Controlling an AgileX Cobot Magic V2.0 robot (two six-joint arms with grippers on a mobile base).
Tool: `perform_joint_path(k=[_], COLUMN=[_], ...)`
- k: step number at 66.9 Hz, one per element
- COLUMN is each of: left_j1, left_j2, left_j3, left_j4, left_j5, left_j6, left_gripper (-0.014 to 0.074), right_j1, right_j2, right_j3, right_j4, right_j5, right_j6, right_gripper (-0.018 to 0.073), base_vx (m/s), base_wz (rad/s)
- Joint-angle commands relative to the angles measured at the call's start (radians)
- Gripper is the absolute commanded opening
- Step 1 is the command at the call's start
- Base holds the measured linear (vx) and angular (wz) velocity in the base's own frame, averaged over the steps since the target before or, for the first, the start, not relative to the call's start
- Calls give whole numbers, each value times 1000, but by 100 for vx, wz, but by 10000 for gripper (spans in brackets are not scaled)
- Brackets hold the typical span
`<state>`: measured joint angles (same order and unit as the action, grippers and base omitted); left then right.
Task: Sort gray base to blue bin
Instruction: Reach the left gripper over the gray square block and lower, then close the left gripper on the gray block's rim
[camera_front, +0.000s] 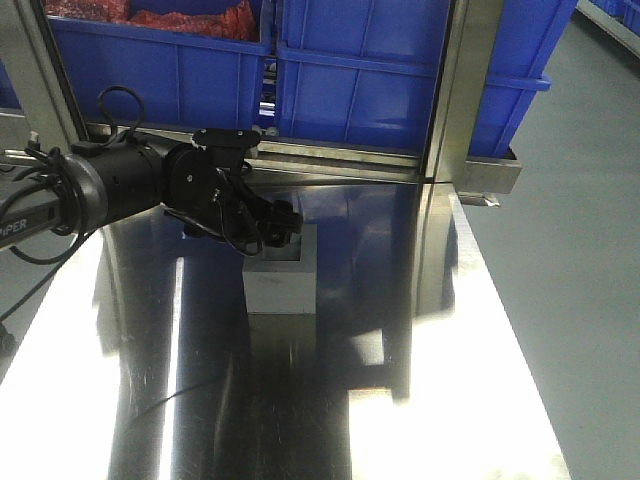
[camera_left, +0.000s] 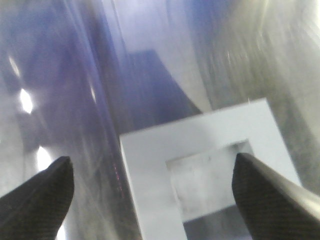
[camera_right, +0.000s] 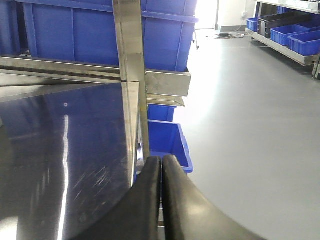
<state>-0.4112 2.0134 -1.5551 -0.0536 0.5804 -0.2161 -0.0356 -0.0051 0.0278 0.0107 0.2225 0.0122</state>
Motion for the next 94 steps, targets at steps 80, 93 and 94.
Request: perform_joint_path(k=[80, 93, 94], left_j1=[-1, -1, -1], left_j2=[-12, -46, -48], left_j3=[-32, -32, -32], left_j4=[-17, -6, -5], left_j5=[137, 77, 72], left_j6=[-7, -7, -7], left_gripper=[-8, -7, -7], right_j1=[1, 1, 1], right_j2=[18, 18, 18], right_j3=[2, 2, 2], right_j4=[-4, -4, -4], right_j5=[-72, -72, -72], right_j6=[-12, -12, -12], right_gripper=[-5, -5, -5], base_vx=[0, 0, 0], base_wz=[0, 0, 0])
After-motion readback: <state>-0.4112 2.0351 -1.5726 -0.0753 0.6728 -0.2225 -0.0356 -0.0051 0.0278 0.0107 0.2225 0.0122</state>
